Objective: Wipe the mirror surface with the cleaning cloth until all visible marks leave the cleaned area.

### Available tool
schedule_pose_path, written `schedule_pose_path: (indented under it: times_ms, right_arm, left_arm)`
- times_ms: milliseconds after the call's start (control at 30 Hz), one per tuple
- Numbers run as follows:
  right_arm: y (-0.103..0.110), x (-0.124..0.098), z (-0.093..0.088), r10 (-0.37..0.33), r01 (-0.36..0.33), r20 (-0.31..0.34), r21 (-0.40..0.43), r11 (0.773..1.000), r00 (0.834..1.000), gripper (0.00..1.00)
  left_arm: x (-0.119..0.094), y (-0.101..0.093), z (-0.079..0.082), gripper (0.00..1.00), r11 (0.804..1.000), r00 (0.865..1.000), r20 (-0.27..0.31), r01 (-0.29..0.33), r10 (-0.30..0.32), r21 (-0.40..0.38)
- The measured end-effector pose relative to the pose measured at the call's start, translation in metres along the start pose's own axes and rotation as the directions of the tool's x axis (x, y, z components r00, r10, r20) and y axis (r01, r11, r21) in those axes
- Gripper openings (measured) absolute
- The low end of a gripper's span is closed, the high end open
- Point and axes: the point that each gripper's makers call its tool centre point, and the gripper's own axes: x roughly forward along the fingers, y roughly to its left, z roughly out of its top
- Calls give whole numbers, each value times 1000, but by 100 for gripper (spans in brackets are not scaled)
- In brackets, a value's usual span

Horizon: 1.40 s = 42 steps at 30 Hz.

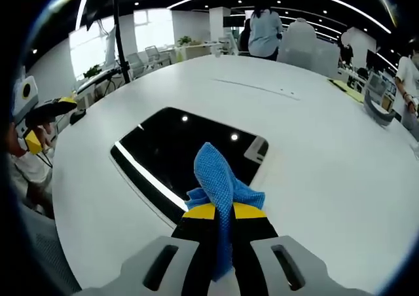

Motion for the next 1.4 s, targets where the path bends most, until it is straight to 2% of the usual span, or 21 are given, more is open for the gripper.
schedule_pose_path:
  times_ms: [1400]
  right_arm:
    - [-20,21,21,-28,28,3,-24,999,1000,2]
  left_arm:
    - [1,2,-3,63,1000,1000,-11,-2,2,-2]
